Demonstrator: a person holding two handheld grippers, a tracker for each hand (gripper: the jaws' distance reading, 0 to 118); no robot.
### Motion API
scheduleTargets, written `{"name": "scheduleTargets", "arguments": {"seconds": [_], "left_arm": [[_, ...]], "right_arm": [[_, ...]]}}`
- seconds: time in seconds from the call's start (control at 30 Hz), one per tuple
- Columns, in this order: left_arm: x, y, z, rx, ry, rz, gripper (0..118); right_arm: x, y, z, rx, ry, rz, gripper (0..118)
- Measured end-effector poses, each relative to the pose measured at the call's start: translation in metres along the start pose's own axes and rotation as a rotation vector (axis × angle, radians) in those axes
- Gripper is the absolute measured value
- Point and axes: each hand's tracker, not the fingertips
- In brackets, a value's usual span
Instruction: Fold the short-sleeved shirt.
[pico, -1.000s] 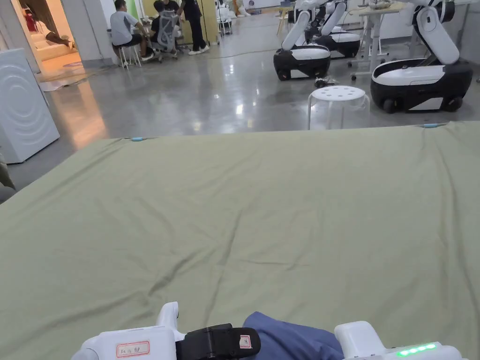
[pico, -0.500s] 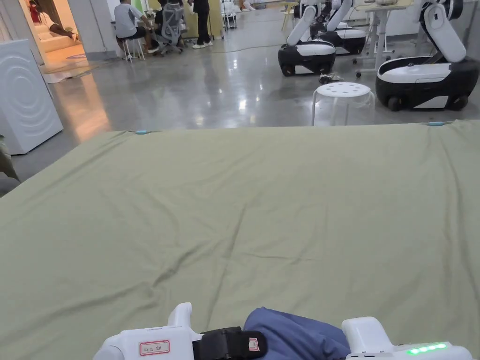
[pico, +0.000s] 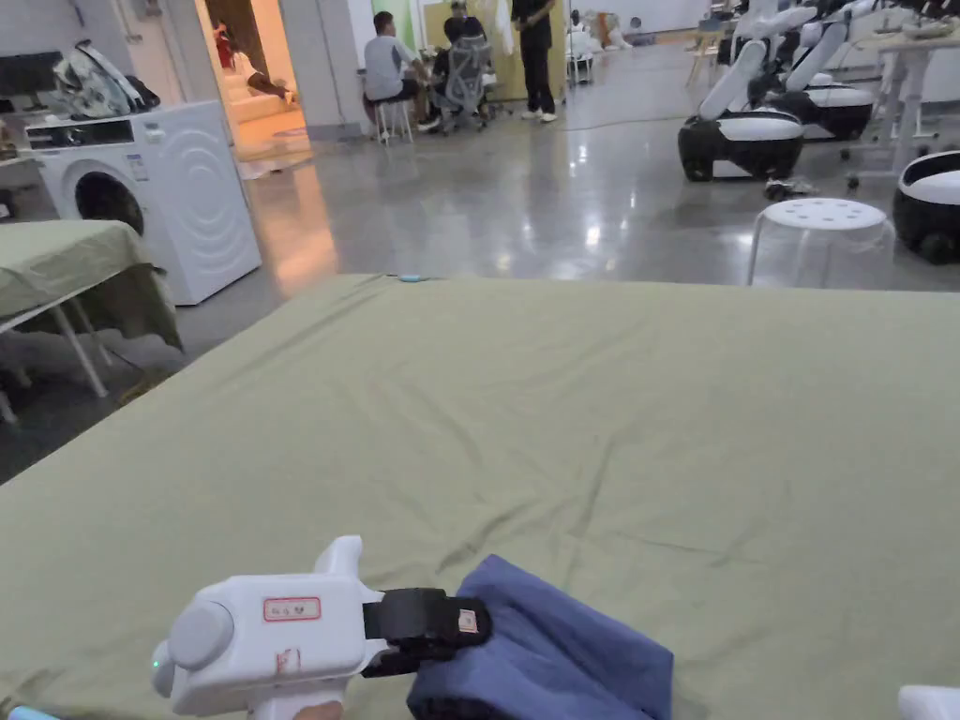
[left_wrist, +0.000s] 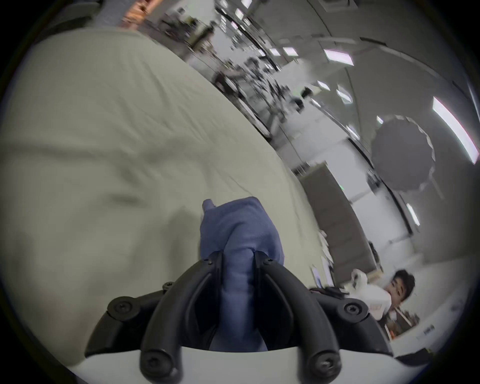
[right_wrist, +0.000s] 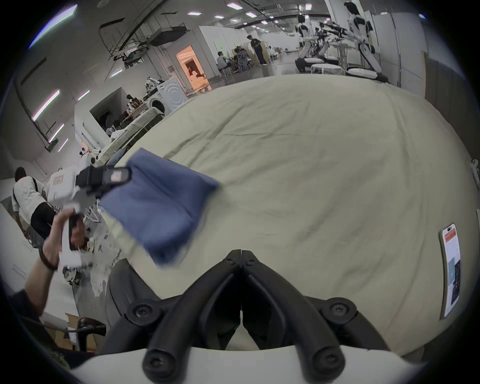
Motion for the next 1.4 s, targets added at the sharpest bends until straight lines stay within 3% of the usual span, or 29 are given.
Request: {"name": "scheduleTargets", "arguments": {"seconds": [0.17, 0.33, 0.4, 0.43, 0.53, 0.6, 0.67, 0.73, 0.8, 0.93, 1.1, 1.17, 1.2, 1.23, 1.3, 1.4], "left_arm": [[-0.050, 0.078, 0.087, 0.106, 0.265, 0.040, 19], [-0.097, 0.115, 0.098, 0.101, 0.374, 0.040, 23], [-0.104, 0.123, 0.094, 0.129, 0.497, 0.027, 53], [-0.105, 0.127, 0.093, 0.136, 0.602, 0.004, 58], [-0.085, 0.142, 0.107, 0.121, 0.839, -0.174, 59], [-0.046, 0.135, 0.126, 0.251, 0.947, -0.346, 59], [0.009, 0.106, 0.151, 0.459, 0.884, -0.570, 59], [0.058, 0.084, 0.170, 0.531, 0.767, -0.688, 59], [0.110, 0.051, 0.180, 0.547, 0.642, -0.772, 59], [0.185, -0.028, 0.172, 0.722, 0.614, -0.965, 59], [0.237, -0.109, 0.136, 0.769, 0.542, -1.139, 58], [0.251, -0.130, 0.120, 0.765, 0.555, -1.119, 47], [0.256, -0.140, 0.115, 0.780, 0.496, -1.088, 35], [0.247, -0.137, 0.114, 0.790, 0.441, -1.017, 16], [0.247, -0.144, 0.109, 0.794, 0.286, -0.907, 2], [0.242, -0.150, 0.086, 0.743, 0.326, -0.902, 2]], "right_arm": [[0.004, -0.012, 0.004, -0.005, 0.029, -0.050, 0], [0.022, -0.014, -0.006, 0.001, -0.031, -0.109, 0], [0.031, -0.012, -0.005, 0.000, -0.022, -0.134, 0], [0.032, -0.011, -0.001, 0.002, -0.022, -0.131, 0], [0.032, -0.010, 0.016, 0.037, -0.061, -0.078, 0], [0.036, -0.010, 0.027, 0.092, -0.075, -0.078, 0], [0.040, -0.008, 0.041, 0.176, -0.077, -0.102, 0], [0.042, -0.007, 0.055, 0.272, -0.097, -0.106, 0], [0.038, -0.003, 0.073, 0.376, -0.148, -0.028, 0], [0.024, 0.002, 0.106, 0.546, -0.266, 0.143, 0], [0.017, -0.005, 0.143, 0.701, -0.282, 0.109, 0], [0.012, -0.011, 0.151, 0.746, -0.326, 0.118, 0], [0.011, -0.014, 0.154, 0.782, -0.349, 0.130, 0], [0.010, -0.019, 0.157, 0.816, -0.358, 0.139, 0], [0.005, -0.029, 0.163, 0.874, -0.373, 0.158, 0], [-0.004, -0.036, 0.165, 0.894, -0.432, 0.208, 0]]}}
